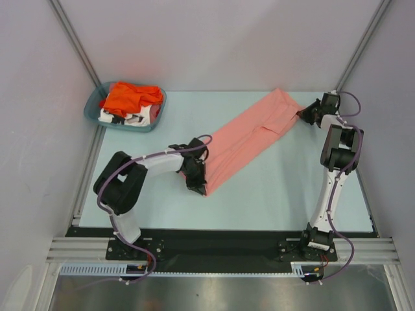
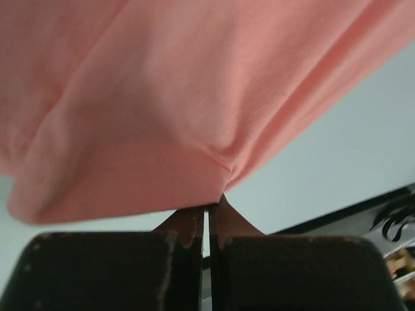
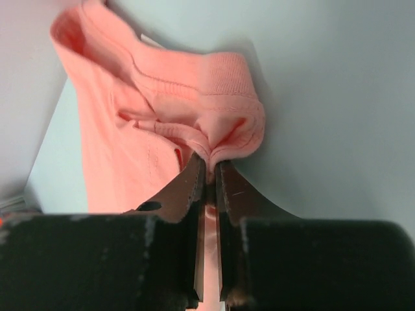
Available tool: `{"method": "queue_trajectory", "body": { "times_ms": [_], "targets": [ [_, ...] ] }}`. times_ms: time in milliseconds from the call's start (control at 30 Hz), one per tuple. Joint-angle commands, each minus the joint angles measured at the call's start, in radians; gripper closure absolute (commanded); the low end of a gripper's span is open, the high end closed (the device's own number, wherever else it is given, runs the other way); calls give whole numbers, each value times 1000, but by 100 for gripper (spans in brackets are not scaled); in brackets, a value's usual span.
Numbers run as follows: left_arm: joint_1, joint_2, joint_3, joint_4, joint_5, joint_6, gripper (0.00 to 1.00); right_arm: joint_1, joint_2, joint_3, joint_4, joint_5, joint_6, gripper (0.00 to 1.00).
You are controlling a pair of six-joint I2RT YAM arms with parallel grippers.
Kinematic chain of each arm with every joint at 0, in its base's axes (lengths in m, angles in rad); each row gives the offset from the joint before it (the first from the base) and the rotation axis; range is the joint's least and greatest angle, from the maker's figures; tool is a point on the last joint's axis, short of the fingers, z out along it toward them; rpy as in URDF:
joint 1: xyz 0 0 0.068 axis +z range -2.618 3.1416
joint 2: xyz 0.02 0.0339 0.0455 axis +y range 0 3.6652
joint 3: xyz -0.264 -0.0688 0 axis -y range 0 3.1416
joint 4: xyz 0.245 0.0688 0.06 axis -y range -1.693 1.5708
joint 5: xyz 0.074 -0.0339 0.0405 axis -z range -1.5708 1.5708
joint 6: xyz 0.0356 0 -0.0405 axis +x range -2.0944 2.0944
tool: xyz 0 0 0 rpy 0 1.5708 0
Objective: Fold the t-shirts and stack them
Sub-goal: Fold the tshirt
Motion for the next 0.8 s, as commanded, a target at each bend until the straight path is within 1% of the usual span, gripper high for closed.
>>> {"method": "queue_trajectory", "body": {
  "times_ms": [0,33,67,167,200,267,300,367,400,467,500,533,600,633,667,700,733,767],
  "targets": [
    [-155,30,21,-65,64,-60,100,8,52,80,9,-7,8,93],
    [-191,27,21,-62,67,-67,100,15,60,94,2,-13,11,92],
    [-203,24,19,-65,63,-68,100,18,75,128,-26,-11,7,88],
    [-223,-13,1,-48,73,-64,98,21,94,188,-100,-31,-5,82],
    [-225,-30,-2,-42,91,-60,93,22,107,239,-170,-37,-10,74],
    [-235,-68,19,-70,78,-38,82,24,111,286,-241,-37,-30,65],
    [-237,-82,33,-83,69,-28,66,24,106,298,-305,-39,-45,57],
    [-237,-111,82,-137,41,3,56,22,69,320,-365,-34,-61,49],
    [-237,-137,102,-154,30,17,48,22,46,315,-419,-31,-77,43],
    [-235,-160,172,-212,12,70,43,24,-30,297,-482,8,-96,36],
    [-235,-181,194,-231,-5,92,40,24,-61,283,-537,25,-107,28],
    [-226,-194,232,-246,-17,132,39,22,-131,243,-560,45,-114,26],
    [-199,-232,243,-272,-31,164,38,34,-211,184,-623,65,-125,19],
    [-147,-244,236,-277,-25,196,38,41,-262,141,-640,76,-134,17],
    [-115,-260,225,-277,-20,213,38,50,-353,58,-653,81,-137,16],
    [-79,-275,210,-268,-19,231,39,59,-409,1,-665,87,-142,14],
    [-6,-298,178,-257,-22,271,39,79,-461,-52,-671,94,-130,14],
    [34,-303,165,-243,-28,287,39,91,-571,-109,-670,84,-121,14]
  ]
}}
